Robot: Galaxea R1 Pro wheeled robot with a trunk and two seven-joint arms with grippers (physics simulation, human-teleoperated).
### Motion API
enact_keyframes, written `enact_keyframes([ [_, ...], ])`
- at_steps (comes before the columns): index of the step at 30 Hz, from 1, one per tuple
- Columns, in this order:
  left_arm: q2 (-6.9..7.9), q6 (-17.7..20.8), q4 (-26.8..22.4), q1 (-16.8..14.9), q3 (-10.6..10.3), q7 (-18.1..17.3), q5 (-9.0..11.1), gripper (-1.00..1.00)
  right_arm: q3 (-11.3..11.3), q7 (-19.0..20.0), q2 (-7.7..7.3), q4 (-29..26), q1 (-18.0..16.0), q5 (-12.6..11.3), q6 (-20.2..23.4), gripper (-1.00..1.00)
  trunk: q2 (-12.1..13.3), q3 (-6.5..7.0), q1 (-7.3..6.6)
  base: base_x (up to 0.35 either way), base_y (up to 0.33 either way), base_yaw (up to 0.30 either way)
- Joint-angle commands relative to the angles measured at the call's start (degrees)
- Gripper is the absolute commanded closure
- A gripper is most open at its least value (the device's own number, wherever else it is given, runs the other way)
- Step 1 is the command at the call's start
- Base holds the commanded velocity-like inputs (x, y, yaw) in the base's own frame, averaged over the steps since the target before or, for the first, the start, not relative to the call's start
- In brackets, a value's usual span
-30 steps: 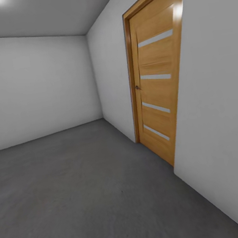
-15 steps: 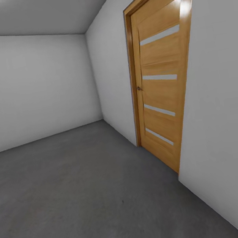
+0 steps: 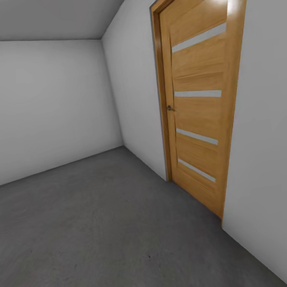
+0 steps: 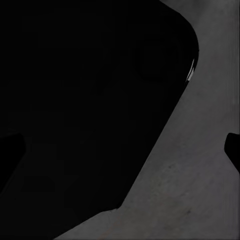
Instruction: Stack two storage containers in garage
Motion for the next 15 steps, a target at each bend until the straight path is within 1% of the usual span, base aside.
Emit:
enact_keyframes([
  [1, 0.00, -0.13, 0.00, -0.01, 0.01, 0.01, 0.37, -1.00, 0.32, 0.04, 0.00, 0.00, -0.01, -0.37, -0.16, -1.00, -0.02, -0.04, 0.03, 0.325, 0.000, 0.000],
  [15, 0.00, -0.13, 0.00, -0.01, 0.01, 0.01, 0.37, -1.00, 0.32, 0.04, -0.01, 0.02, -0.01, -0.29, -0.18, -1.00, -0.02, -0.04, 0.03, 0.325, 0.000, 0.000],
])
